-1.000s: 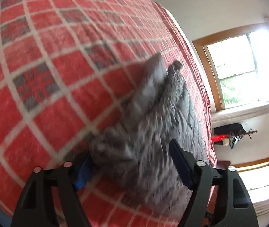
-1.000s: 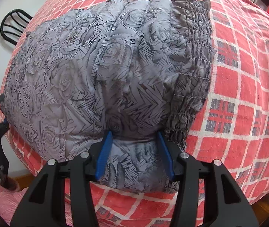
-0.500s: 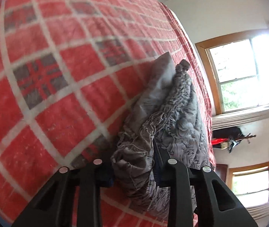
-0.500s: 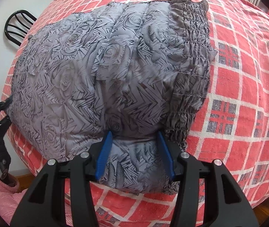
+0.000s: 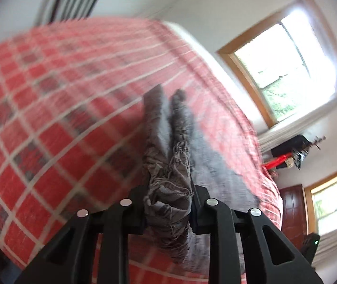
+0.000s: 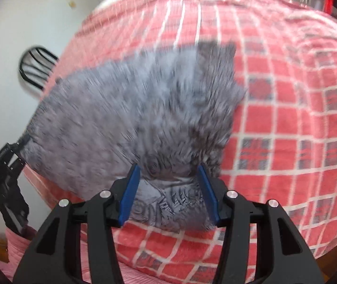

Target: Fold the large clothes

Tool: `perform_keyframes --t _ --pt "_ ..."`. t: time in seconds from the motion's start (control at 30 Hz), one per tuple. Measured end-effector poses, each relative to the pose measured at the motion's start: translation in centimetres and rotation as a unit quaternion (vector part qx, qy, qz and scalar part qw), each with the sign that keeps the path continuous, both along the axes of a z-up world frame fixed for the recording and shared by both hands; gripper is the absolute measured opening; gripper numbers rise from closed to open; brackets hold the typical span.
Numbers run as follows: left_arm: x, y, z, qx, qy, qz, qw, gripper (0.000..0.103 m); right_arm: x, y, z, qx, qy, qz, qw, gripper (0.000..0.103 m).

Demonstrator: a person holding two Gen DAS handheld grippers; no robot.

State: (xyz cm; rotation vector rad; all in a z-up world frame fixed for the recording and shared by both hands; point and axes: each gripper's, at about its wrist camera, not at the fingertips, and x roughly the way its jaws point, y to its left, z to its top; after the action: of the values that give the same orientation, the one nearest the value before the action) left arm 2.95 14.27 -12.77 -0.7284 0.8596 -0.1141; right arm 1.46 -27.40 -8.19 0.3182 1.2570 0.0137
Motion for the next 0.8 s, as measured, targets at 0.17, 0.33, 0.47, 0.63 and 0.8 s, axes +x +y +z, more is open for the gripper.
perform_keyframes --t 0.17,0.33,0.47,0.63,0.8 --pt "0.7 -6.7 7.0 0.025 -0.084 -0.088 0.9922 0.025 -1.8 -2.1 3.2 -0.010 -0.035 -0.020 0.999 0.054" --pt "1.4 -14.9 10.2 0.052 -0.124 -0.194 0.9716 0.025 -3.2 -3.0 4.3 -0.003 -0.048 -0.032 0.998 0.054" --pt "2.0 -21.1 9.3 0.065 -0.118 -0.271 0.9532 0.025 -4.0 -3.3 5.3 -0.002 -0.060 -0.039 0.997 0.054" --pt "3.0 -27.3 4.6 0.083 -0.064 -0.352 0.9302 0.025 -4.9 -4.5 5.7 -0.003 -0.065 -0.053 0.997 0.054" --pt "2.9 -31.0 -1.2 0.113 -0.010 -0.395 0.9115 0.026 -6.0 -5.9 4.7 0.000 -0.049 -0.076 0.996 0.054"
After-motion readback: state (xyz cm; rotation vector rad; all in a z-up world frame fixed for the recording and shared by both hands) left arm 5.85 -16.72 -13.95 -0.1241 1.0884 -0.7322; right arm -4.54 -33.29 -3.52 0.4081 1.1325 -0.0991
